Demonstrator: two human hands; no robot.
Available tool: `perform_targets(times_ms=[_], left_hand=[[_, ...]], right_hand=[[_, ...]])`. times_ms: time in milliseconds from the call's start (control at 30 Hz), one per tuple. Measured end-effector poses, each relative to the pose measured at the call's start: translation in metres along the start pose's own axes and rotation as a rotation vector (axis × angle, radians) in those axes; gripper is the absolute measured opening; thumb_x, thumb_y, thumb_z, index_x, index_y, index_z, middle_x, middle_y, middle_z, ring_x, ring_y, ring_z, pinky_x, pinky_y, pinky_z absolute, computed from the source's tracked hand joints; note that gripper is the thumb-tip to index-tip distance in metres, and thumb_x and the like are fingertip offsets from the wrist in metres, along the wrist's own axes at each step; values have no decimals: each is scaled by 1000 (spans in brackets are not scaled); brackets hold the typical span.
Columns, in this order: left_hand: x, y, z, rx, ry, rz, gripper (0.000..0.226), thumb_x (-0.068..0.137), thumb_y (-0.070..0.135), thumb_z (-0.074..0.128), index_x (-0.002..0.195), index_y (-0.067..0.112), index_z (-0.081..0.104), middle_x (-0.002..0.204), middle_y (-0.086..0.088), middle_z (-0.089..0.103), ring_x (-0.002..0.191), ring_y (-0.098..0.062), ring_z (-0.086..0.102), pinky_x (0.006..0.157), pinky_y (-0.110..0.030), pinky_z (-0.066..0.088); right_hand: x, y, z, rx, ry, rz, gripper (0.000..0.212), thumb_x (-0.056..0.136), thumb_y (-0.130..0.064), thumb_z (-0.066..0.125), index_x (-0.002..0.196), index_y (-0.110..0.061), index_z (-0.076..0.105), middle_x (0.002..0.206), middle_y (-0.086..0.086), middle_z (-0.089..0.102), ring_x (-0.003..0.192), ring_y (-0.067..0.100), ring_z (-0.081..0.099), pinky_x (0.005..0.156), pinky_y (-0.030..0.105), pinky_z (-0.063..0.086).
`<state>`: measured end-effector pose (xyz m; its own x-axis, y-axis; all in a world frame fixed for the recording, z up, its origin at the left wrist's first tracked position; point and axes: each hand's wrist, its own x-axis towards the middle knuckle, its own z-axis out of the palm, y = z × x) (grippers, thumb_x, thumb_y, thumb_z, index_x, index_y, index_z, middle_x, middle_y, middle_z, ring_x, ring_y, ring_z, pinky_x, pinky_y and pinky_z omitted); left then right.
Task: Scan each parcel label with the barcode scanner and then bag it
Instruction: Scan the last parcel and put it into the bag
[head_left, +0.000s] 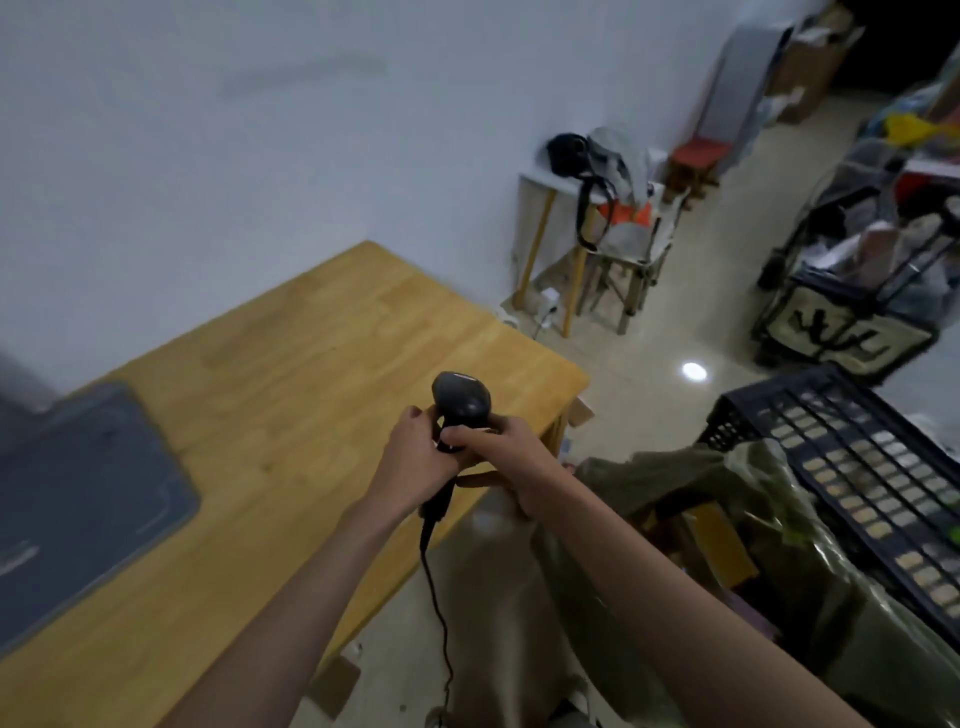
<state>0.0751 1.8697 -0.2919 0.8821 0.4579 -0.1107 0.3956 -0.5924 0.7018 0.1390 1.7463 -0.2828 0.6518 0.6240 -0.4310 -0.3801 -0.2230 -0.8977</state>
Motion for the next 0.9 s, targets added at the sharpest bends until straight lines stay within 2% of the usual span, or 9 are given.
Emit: perform_targets(times_ms=[133, 200, 300, 367, 400, 533, 600, 800, 900], left_hand=[[-27, -33, -38, -73, 81, -38, 51, 79, 33, 78, 124, 24, 58, 98, 4, 52, 84, -9, 54, 64, -21, 41], [-43, -49, -51, -129, 131, -53, 57, 78, 32, 80, 128, 24, 55, 102, 5, 59, 83, -8, 60, 65, -21, 48], [-64, -71, -65, -221, 193, -102, 53, 78, 30, 82, 123, 28, 53, 96, 7, 65, 79, -5, 65, 66, -24, 55], [-75, -84, -70, -252, 265, -129, 47, 80, 27, 81, 118, 28, 54, 90, 8, 65, 80, -4, 64, 68, -20, 52], [-79, -89, -73, -265, 308, -146, 44, 81, 26, 80, 116, 28, 54, 86, 8, 64, 78, -5, 64, 67, -20, 51], [-95, -113, -81, -279, 424, -229, 42, 81, 27, 80, 114, 28, 54, 75, 5, 61, 71, -16, 66, 70, -41, 53], [-107, -128, -83, -278, 465, -286, 41, 82, 28, 79, 113, 29, 54, 74, 3, 61, 70, -15, 67, 73, -45, 56], [-158, -172, -88, -265, 588, -499, 39, 85, 34, 76, 116, 27, 54, 72, 3, 68, 65, -10, 68, 71, -41, 56], [-196, -195, -95, -271, 652, -616, 38, 87, 32, 74, 119, 25, 54, 71, 4, 68, 65, -9, 68, 71, -41, 57]], right_hand=[[7, -9, 51, -48, -28, -45, 29, 86, -23, 76, 112, -13, 70, 92, 7, 75, 81, 16, 74, 72, 33, 63], [13, -11, 73, -63, -43, -55, 29, 85, -23, 76, 111, -12, 70, 94, 8, 75, 83, 16, 75, 72, 35, 63], [27, -13, 100, -90, -75, -52, 31, 85, -23, 76, 113, -12, 69, 99, 8, 75, 87, 17, 75, 73, 37, 63], [38, -15, 117, -85, -108, -40, 32, 85, -22, 76, 113, -9, 67, 100, 10, 74, 87, 18, 75, 74, 39, 64], [43, -15, 126, -90, -134, -32, 32, 85, -22, 77, 113, -9, 67, 100, 11, 75, 86, 18, 75, 73, 39, 64], [62, -4, 160, -143, -275, 9, 33, 86, -26, 77, 113, -8, 67, 100, 9, 76, 84, 15, 75, 68, 34, 63], [69, 6, 179, -176, -351, 53, 32, 86, -27, 77, 111, -8, 68, 100, 9, 76, 86, 16, 75, 67, 33, 62], [66, 42, 248, -298, -567, 164, 27, 87, -27, 77, 107, -11, 69, 97, 8, 76, 84, 15, 75, 60, 28, 60], [53, 65, 292, -359, -681, 205, 27, 87, -28, 77, 107, -11, 69, 98, 8, 76, 88, 16, 75, 64, 30, 61]])
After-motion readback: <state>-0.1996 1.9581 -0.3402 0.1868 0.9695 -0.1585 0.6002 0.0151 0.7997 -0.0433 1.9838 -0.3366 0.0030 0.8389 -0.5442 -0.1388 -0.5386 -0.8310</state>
